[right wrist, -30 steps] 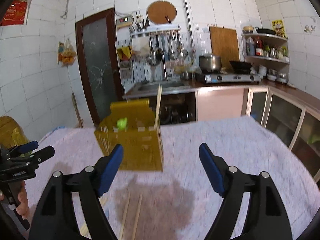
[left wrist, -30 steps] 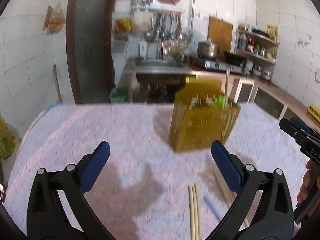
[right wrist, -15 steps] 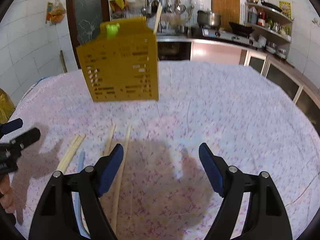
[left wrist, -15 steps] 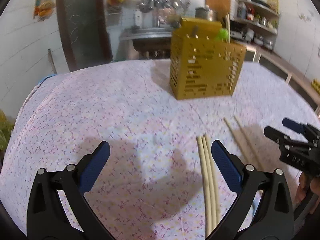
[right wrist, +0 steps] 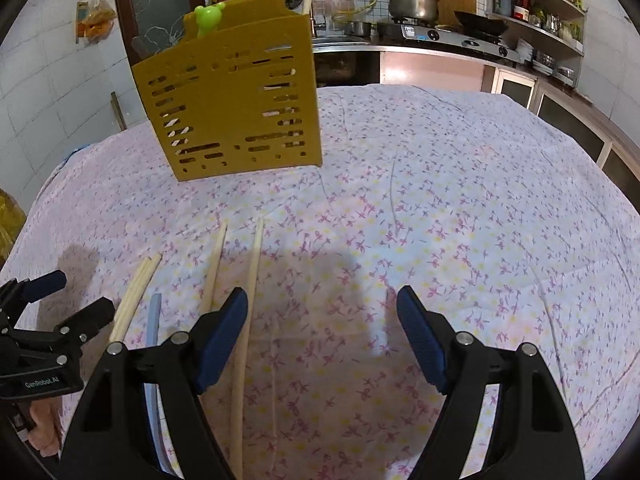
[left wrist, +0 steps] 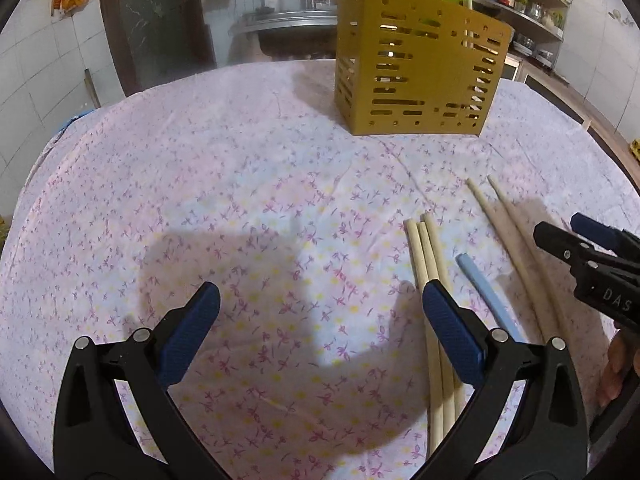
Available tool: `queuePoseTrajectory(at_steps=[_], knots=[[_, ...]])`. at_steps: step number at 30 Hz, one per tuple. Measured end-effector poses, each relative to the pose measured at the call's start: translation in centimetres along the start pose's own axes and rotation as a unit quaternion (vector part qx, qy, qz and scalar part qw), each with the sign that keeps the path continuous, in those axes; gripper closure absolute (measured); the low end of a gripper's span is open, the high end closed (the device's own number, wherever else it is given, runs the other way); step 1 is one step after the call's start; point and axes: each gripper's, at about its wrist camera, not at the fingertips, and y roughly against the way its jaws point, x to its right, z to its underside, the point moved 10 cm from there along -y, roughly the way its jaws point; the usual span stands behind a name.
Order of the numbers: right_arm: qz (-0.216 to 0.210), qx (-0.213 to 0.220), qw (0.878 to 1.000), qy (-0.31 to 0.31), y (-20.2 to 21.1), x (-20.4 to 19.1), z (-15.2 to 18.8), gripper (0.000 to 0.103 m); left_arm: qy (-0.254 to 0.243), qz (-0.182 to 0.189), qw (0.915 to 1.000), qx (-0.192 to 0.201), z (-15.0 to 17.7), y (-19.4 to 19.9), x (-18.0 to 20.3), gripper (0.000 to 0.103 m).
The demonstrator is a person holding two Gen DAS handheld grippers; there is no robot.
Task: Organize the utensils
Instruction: 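Move both tools back to the loose chopsticks and grasp one with right tool, then grasp a wooden chopstick with left tool while right tool lifts its chopstick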
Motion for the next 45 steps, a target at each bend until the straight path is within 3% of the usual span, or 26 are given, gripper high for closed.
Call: queuePoseTrajectory(at_steps=[13,19,24,28,34,37,45], knots=[[-0.001,-0.005,1.000,0.011,0.1,-0.6,0.4,0.028,-0.011,0.008,0.9999,-0.003,0.3,0.2,0.7,0.005],[0.008,-0.012,0.999,0.031,0.4,-1.6,1.0,0.033,-0.003,0.008,0.9999,-0.007,0.4,-0.1,0.2,0.005],[0.008,-0.017,0.999,0.030,0.2,-1.8,1.0,0.039,-0.028,0.000,0.9995,-0.015,0.8,-0.2,1.1,0.005],[0.004,-0.020,0.999,0.030,-0.3,-2.5,0.6,0.053,-0.025,0.009,0.9993,-0.024,0.6,-0.6,1.7,0.006],[-0.008,-0.019,0.999,0.038,-0.5,-3.8,0.2,0.095,-0.020,0.021,0.9992,-0.028,0.4,-0.3,2.3,0.032],[-0.012,-0.018,0.999,0.034,-0.2,-3.6,0.3,0.097,-0.008,0.023,0.9991,-0.033,0.3,-0.1,2.2,0.045],[-0.004,-0.018,1.000,0.019,1.0,-1.4,0.8,0.097,-0.020,0.028,0.9984,-0.046,0.2,-0.3,4.0,0.066]])
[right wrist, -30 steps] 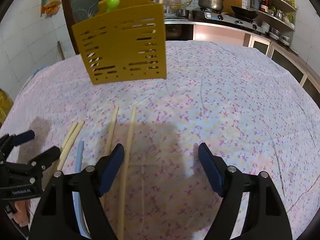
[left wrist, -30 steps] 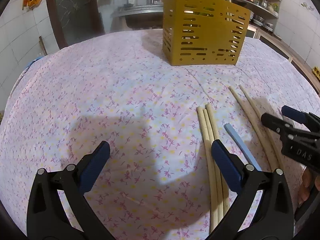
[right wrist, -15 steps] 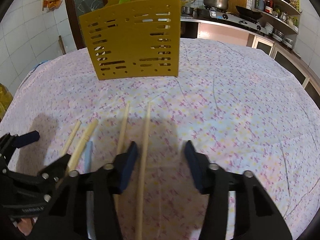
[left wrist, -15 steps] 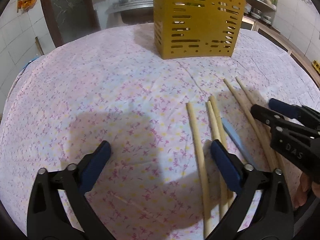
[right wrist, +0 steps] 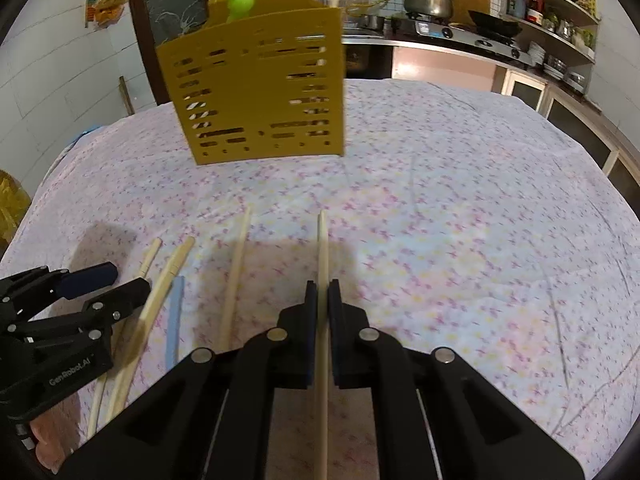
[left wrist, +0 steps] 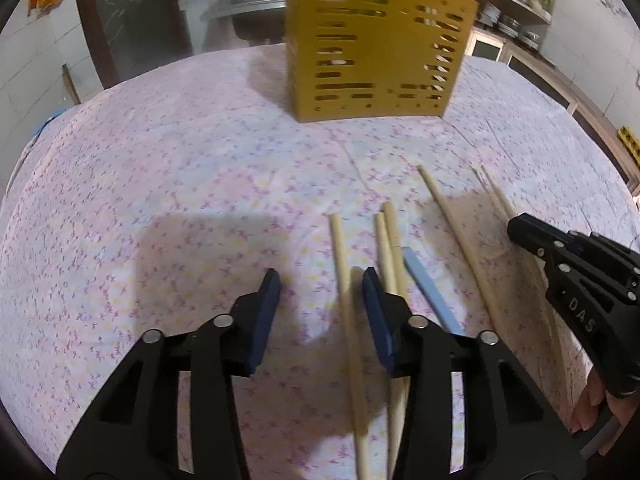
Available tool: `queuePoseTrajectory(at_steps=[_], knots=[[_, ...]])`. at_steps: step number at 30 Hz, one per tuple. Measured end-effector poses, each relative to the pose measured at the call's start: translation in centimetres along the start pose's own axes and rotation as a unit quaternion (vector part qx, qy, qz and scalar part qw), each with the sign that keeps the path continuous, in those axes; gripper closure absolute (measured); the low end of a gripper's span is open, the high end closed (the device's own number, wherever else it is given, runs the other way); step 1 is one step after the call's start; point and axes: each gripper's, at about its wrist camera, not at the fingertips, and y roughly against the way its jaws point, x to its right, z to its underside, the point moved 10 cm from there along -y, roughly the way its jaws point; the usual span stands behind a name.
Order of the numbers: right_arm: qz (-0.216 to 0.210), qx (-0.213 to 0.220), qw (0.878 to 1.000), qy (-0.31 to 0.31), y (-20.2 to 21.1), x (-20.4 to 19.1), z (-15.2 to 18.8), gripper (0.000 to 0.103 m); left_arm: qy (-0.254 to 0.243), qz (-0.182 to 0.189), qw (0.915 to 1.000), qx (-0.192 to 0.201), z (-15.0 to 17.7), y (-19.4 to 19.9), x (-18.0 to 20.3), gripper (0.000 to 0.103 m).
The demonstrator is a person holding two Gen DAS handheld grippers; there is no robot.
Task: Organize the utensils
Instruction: 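Grasp a wooden chopstick with left tool while right tool lifts its chopstick, then carry both held chopsticks up over the yellow holder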
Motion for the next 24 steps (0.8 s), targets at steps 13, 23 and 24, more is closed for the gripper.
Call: queuePoseTrajectory(at_steps=[13,23,24], knots=[[-0.018,-0.009,0.999,-0.038,-1.0,0.9,-0.3,0.097,0.017,0.020,0.9996,-0.008,-0.8,-0.3,0.0,0.099],[-0.059,0.080,0.993,-0.061,4.3,1.1,-2.1,0.097,0.052,0.023,0.9937,0.097,-2.4,6.1,-2.2,0.099],[-0.064,0.092,0.992,-0.063,4.9,1.1,-2.3,0.097,0.055,0.021,0.9924,0.108,-2.6,6.8,-2.4,0.099]])
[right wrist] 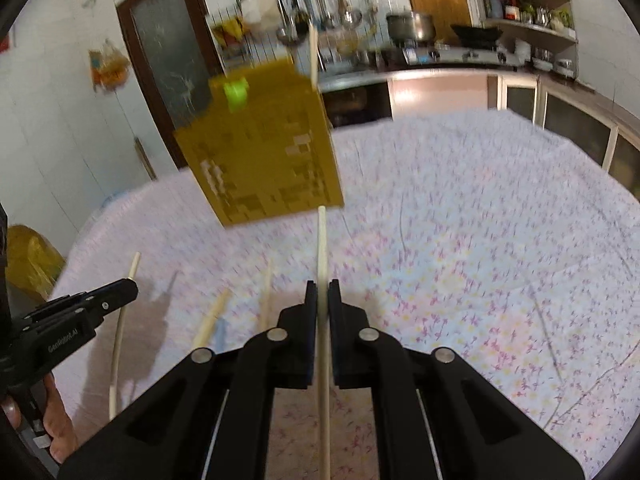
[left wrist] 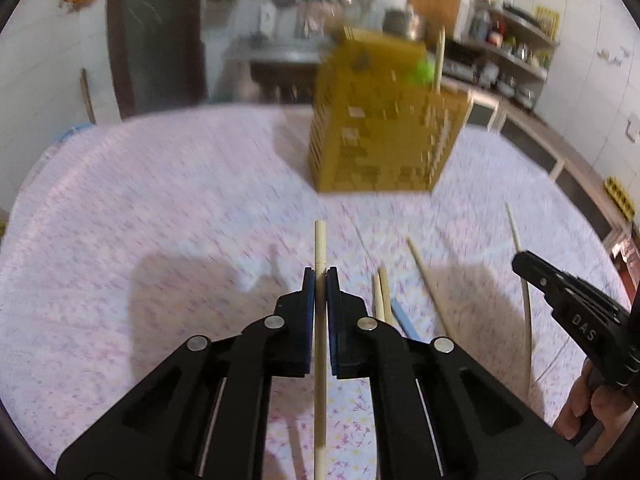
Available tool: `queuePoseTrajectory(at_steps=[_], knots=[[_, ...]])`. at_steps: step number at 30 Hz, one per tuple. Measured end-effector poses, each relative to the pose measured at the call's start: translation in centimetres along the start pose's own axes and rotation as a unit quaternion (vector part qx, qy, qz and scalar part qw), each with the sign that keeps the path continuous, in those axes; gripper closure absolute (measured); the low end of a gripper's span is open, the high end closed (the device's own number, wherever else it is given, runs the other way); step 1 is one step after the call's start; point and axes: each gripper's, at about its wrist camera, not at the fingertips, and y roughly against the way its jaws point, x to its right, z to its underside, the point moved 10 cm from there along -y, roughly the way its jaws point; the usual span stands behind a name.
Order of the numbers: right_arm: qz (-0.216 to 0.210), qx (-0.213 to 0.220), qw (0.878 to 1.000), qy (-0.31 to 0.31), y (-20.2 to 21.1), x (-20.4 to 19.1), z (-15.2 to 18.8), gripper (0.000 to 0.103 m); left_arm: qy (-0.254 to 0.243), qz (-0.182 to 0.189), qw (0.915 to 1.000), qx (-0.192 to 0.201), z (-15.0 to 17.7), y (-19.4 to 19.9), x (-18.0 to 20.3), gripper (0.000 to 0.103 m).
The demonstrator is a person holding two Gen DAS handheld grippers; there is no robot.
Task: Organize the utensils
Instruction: 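Carry both held chopsticks up over the yellow holder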
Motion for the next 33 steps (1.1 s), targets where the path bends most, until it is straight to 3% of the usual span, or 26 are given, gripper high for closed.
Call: queuePoseTrajectory(at_steps=[6,12,24,33], knots=[[-0.020,0.074,0.997,0.002,3.6,-0.9,-1.6,0.097,0.023,-0.010,0.9971,0.072,-1.8,4.7,-1.6,0.099],[-0.016,0.122,0.992,0.008,5.9,-0.9,-2.1,0.097,0.024,-0.016,0.9925,0.119,-1.9,7.7,-2.0,0.099],[-0.028,0.196,0.980,0.009,9.3,-0.9,-3.5,0.097,0.015,-0.027,0.9855,0.167,-2.1,11.0,-1.4,0.099],[-0.033,0.213,0.976,0.006,9.9,-0.8,-5.4,0.097,0.002,-0.019,0.9812,0.192,-4.2,12.5,-0.3,0.099]])
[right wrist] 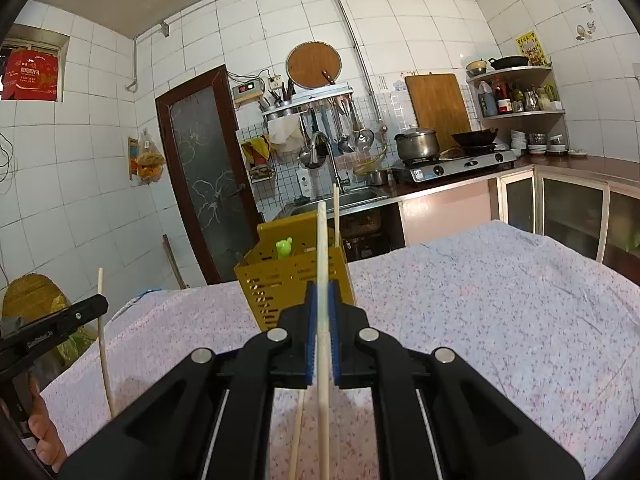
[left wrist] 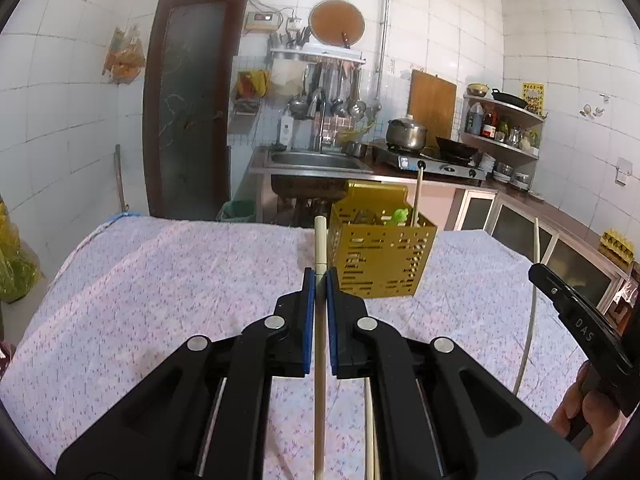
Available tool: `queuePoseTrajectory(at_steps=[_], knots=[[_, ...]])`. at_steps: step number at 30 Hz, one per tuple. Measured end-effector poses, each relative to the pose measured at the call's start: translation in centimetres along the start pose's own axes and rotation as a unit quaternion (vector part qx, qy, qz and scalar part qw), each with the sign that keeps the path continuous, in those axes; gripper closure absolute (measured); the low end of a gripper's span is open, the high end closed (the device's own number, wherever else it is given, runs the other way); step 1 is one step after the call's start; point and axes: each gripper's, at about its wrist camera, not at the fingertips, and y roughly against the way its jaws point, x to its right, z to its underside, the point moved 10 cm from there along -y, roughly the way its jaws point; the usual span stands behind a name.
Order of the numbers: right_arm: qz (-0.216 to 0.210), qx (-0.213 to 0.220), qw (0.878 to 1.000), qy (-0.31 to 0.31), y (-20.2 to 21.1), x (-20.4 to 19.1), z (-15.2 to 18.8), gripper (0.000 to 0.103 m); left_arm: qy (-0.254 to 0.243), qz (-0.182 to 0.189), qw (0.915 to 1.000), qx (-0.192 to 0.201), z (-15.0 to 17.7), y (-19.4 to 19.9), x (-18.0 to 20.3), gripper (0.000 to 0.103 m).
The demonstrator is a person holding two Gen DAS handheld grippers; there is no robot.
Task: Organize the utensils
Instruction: 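Carry both held chopsticks up over the yellow holder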
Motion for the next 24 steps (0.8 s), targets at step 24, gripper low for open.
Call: queuePoseTrajectory(at_steps=[24], knots=[[-0.006,0.142,0.989,0.038,-9.2,-2.6,-15.5,0.097,-0.001,0.052,0.9881,0.145,-19.4,-7.1,6.0,0.099]])
